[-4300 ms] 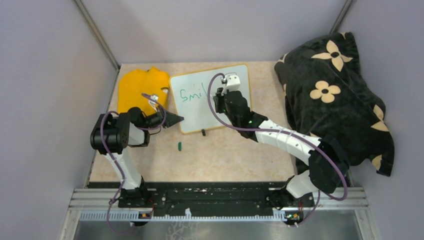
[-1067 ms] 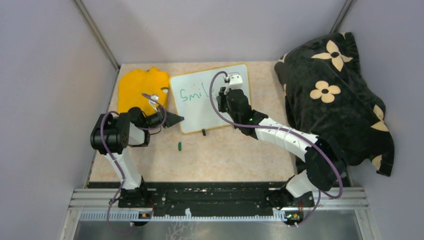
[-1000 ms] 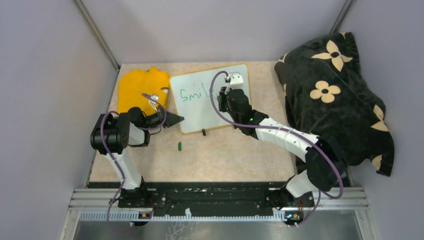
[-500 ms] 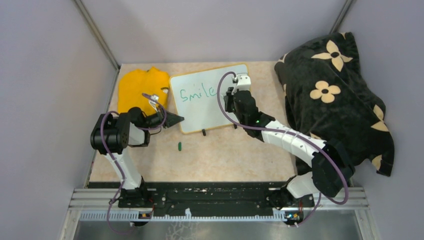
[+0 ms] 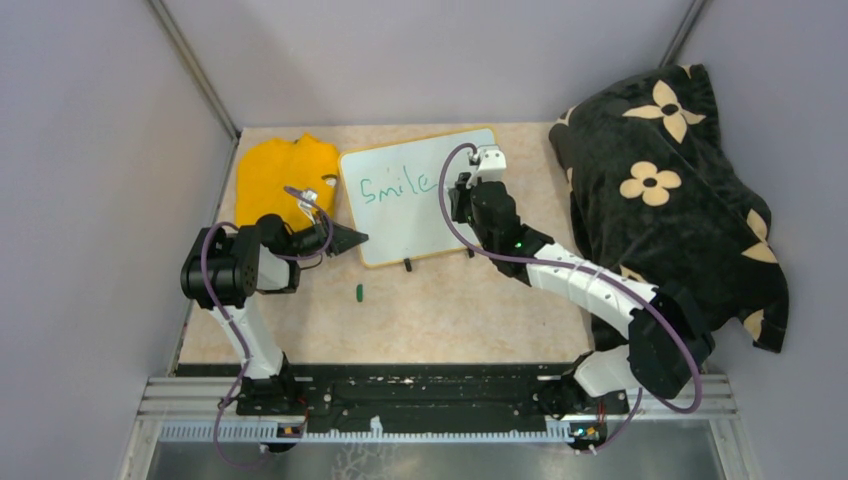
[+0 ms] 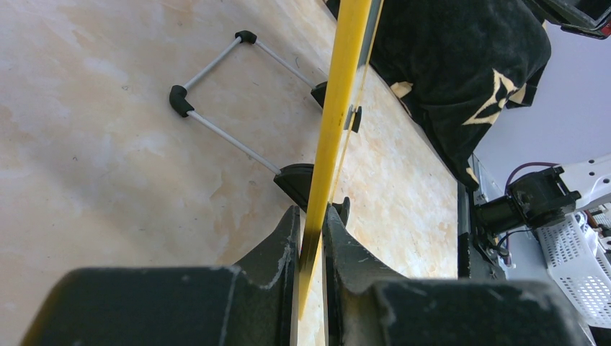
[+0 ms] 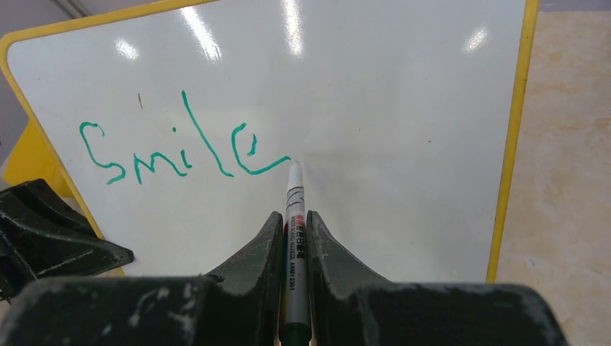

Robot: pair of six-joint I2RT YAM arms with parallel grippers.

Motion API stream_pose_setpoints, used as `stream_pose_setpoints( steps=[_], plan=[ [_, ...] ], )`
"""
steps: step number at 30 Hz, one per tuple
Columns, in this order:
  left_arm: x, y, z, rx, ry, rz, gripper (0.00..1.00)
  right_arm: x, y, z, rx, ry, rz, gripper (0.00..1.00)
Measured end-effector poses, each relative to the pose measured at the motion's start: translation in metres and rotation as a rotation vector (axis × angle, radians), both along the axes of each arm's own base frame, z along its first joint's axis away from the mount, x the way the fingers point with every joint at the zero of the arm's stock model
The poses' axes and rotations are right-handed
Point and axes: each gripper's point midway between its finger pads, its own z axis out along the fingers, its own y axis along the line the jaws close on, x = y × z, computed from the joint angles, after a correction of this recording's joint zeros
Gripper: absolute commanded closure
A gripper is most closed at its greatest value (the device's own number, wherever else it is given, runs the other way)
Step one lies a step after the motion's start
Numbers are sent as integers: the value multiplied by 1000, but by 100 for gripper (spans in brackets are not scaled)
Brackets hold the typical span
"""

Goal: Write a sentence on the whiteboard

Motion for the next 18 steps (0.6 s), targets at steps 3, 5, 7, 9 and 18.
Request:
stream_pose_setpoints(
  steps=[3, 5, 7, 9, 18],
  plan=[
    [0, 0, 0, 0, 0, 0, 100, 0, -1, 0, 0, 0, -4, 100],
    [0, 0, 0, 0, 0, 0, 100, 1, -1, -1, -2, 1, -8, 100],
    [0, 0, 0, 0, 0, 0, 100, 2, -2, -3, -5, 4, -11, 100],
    [0, 0, 0, 0, 0, 0, 100, 3, -2, -6, -10, 10, -15, 100],
    [0, 0, 0, 0, 0, 0, 100, 5, -2, -16, -25, 28, -19, 100]
  ],
)
